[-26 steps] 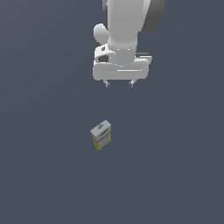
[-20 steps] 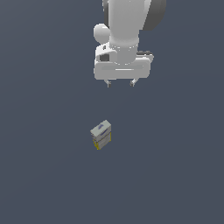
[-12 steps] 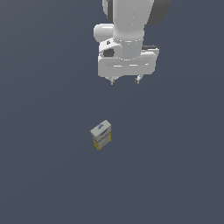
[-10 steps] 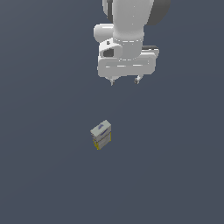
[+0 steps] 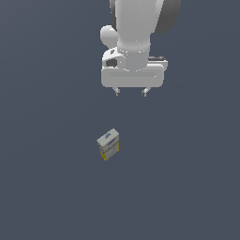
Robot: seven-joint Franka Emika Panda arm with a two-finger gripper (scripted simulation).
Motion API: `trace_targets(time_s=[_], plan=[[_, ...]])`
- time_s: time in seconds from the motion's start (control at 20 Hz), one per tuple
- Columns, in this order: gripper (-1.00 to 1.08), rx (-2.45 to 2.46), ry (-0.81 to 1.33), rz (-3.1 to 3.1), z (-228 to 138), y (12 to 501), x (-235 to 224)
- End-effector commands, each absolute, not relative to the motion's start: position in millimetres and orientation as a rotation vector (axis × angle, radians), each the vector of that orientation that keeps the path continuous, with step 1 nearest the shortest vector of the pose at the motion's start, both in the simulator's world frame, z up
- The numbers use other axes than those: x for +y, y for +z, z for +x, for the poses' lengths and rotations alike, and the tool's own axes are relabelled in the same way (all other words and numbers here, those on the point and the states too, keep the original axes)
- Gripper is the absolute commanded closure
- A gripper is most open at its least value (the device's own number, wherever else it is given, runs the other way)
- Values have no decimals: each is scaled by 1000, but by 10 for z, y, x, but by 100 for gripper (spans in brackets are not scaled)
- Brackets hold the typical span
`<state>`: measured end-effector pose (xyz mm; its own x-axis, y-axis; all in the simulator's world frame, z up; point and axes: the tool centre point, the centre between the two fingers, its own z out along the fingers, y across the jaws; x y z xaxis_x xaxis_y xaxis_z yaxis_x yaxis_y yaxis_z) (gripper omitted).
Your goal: Pick up the object and move it to a goal position.
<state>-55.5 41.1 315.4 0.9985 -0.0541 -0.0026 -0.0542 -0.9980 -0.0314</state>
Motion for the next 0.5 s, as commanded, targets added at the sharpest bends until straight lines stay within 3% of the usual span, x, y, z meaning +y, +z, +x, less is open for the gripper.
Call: trace_targets(time_s=[0.0,0.45], plan=[[-92,161,4,-3105,-481,3096,362],[-92,561,9,-3061,-115,2765,87]])
